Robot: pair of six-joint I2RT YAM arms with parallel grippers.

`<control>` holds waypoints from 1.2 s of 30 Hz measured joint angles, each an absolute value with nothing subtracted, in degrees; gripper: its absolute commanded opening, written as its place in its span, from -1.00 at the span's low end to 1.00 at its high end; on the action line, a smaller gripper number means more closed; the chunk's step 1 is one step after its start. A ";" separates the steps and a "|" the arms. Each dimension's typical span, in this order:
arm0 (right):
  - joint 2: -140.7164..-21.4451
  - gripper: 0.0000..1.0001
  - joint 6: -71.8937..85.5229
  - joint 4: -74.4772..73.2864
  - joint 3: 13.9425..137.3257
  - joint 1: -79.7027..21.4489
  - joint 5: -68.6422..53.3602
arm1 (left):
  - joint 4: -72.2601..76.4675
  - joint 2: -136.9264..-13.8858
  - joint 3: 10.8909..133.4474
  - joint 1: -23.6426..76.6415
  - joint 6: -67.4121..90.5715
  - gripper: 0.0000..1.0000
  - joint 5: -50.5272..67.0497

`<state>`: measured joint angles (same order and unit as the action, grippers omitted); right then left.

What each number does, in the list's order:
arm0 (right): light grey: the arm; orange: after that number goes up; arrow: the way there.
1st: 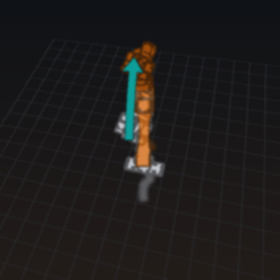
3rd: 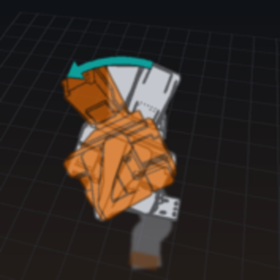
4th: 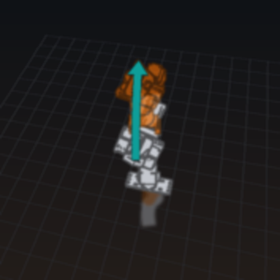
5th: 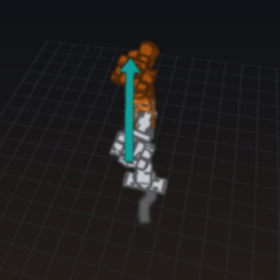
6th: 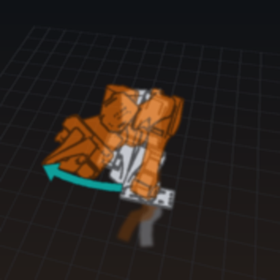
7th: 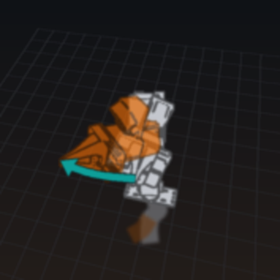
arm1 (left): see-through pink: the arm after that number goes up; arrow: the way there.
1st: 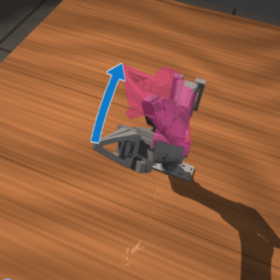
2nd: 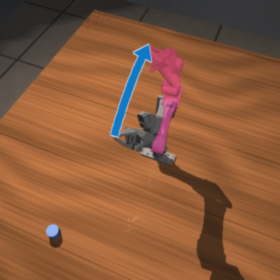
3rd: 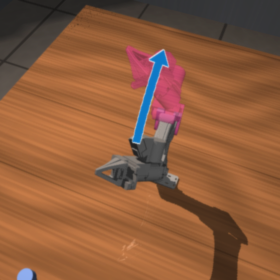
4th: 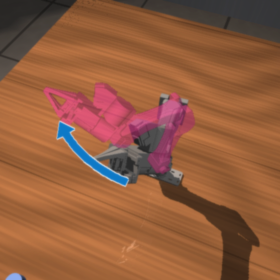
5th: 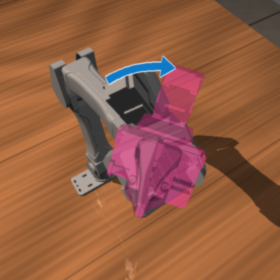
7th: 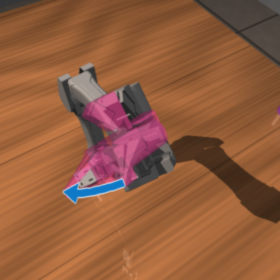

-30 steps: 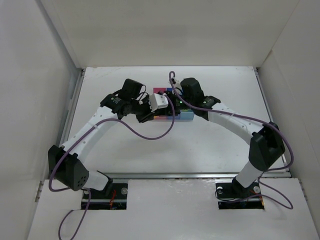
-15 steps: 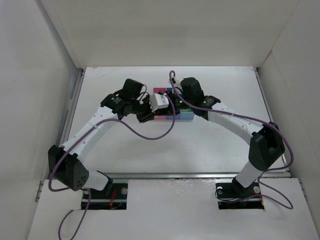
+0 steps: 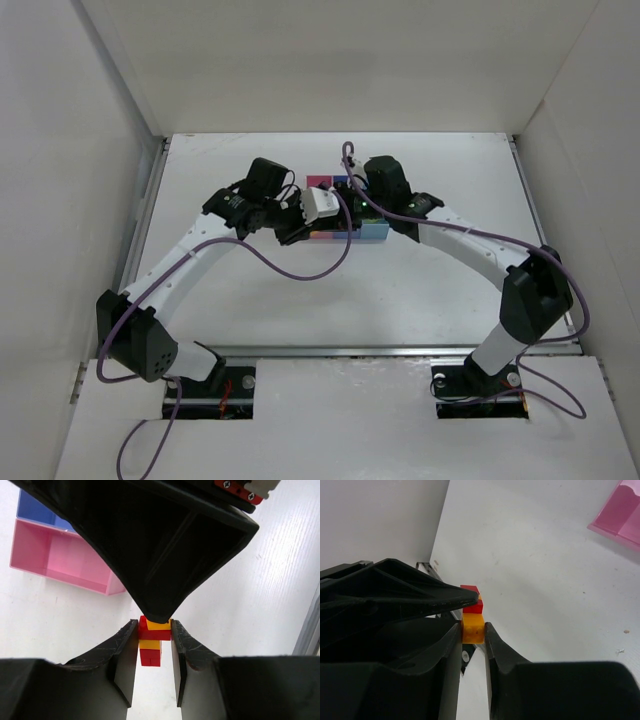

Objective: Sort the legos into containers by color

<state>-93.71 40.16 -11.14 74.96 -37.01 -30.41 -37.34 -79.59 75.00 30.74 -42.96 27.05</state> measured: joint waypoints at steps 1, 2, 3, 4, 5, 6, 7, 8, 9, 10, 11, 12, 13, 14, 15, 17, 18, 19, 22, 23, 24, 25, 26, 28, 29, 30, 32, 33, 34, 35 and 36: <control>-93.36 -1.00 40.27 -11.07 74.61 -36.80 -30.44 | -37.04 -79.59 74.91 30.94 -42.96 -0.80 27.11; -92.99 -1.00 40.38 -11.03 74.22 -36.60 -30.46 | -36.60 -79.59 74.83 31.09 -42.92 -0.80 27.18; -92.73 -1.00 40.40 -11.05 74.02 -36.45 -30.48 | -36.23 -79.59 74.70 31.20 -42.85 -0.80 27.38; -92.60 -1.00 40.40 -11.05 73.97 -36.34 -30.48 | -35.99 -79.59 74.67 31.29 -42.72 -0.80 27.46; -92.51 -1.00 40.34 -11.05 73.97 -36.27 -30.48 | -35.77 -79.59 74.67 31.31 -42.57 -0.80 27.44; -92.51 -1.00 40.34 -11.03 73.97 -36.12 -30.59 | -35.57 -79.57 74.67 31.31 -42.48 -0.80 27.46; -92.49 -1.00 40.36 -11.03 73.97 -36.01 -30.70 | -35.38 -79.59 74.67 31.31 -42.39 -0.80 27.46; -92.49 -1.00 40.36 -11.03 73.97 -35.94 -30.81 | -35.29 -79.59 74.67 31.33 -42.28 -0.80 27.46; -92.49 -1.00 40.36 -11.03 73.97 -35.92 -30.89 | -35.27 -79.59 74.65 31.35 -42.11 -0.80 27.46; -92.49 -1.00 40.36 -11.03 73.97 -35.92 -30.96 | -35.27 -79.57 74.65 31.38 -42.00 -0.80 27.46; -92.49 -1.00 40.34 -11.03 73.97 -35.92 -31.05 | -35.27 -79.57 74.65 31.40 -41.89 -0.80 27.46; -92.49 -1.00 40.34 -11.03 73.97 -35.90 -31.09 | -35.22 -79.57 74.59 31.40 -41.67 -0.80 27.46; -92.49 -1.00 40.34 -11.03 73.95 -35.90 -31.09 | -35.20 -79.57 74.59 31.40 -41.47 -0.80 27.46; -92.44 -1.00 40.34 -11.03 73.95 -35.86 -31.09 | -35.11 -79.57 74.50 31.40 -41.41 -0.80 27.46; -92.27 -1.00 40.32 -11.00 73.71 -35.75 -31.09 | -34.79 -79.50 74.30 31.40 -41.28 -0.80 27.51; -91.70 -1.00 40.34 -11.07 73.08 -35.46 -31.16 | -33.80 -79.31 73.60 31.48 -40.91 -0.80 27.92; -91.53 -1.00 40.32 -11.09 72.93 -35.35 -31.14 | -33.32 -79.24 73.34 31.57 -40.71 -0.80 28.03; -91.48 -1.00 40.32 -11.07 72.84 -35.24 -31.14 | -32.69 -79.18 73.06 31.62 -40.51 -0.80 28.03; -91.44 -1.00 40.34 -10.87 72.36 -34.94 -31.55 | -31.81 -79.11 72.60 31.75 -39.53 -0.80 27.97; -91.35 -1.00 40.34 -10.79 72.18 -34.87 -31.62 | -31.70 -79.11 72.49 31.77 -39.20 -0.80 27.92; -91.29 -1.00 40.34 -10.76 72.07 -34.83 -31.57 | -31.55 -79.11 72.36 31.77 -38.87 -0.80 27.88; -91.05 -1.00 40.32 -10.68 71.83 -34.81 -31.44 | -31.81 -79.11 72.34 31.77 -38.50 -0.82 27.38; -90.50 -1.00 40.27 -10.85 71.44 -34.44 -31.46 | -31.94 -79.11 72.18 31.62 -38.30 -0.83 26.94; -89.82 -1.00 40.27 -11.07 71.11 -33.65 -31.35 | -32.10 -79.11 71.48 31.38 -37.95 -0.83 26.30; -89.54 -1.00 40.27 -11.07 71.07 -33.26 -31.27 | -32.12 -79.11 71.02 31.18 -37.80 -0.83 26.06; -89.27 -1.00 40.32 -11.07 71.02 -32.91 -31.16 | -32.29 -79.11 70.52 31.05 -37.69 -0.83 25.85; -88.82 -1.00 40.34 -11.07 70.98 -32.23 -30.85 | -32.71 -79.11 69.76 31.00 -37.52 -0.83 25.43; -88.68 -1.00 40.34 -11.05 70.98 -32.12 -30.68 | -33.04 -79.11 69.65 31.03 -37.41 -0.83 25.36; -88.60 -1.00 40.34 -11.05 70.96 -31.99 -30.61 | -33.08 -79.11 69.60 31.03 -37.39 -0.83 25.30; -88.58 -1.00 40.34 -11.05 70.96 -31.97 -30.59 | -33.01 -79.09 69.60 31.03 -37.36 -0.83 25.28; -88.58 -1.00 40.34 -11.05 70.89 -31.97 -30.59 | -32.93 -79.09 69.60 31.03 -37.34 -0.83 25.23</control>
<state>-88.58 40.34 -11.05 70.89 -31.97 -30.59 -32.93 -79.09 69.60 31.03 -37.34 25.23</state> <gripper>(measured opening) 0.259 0.261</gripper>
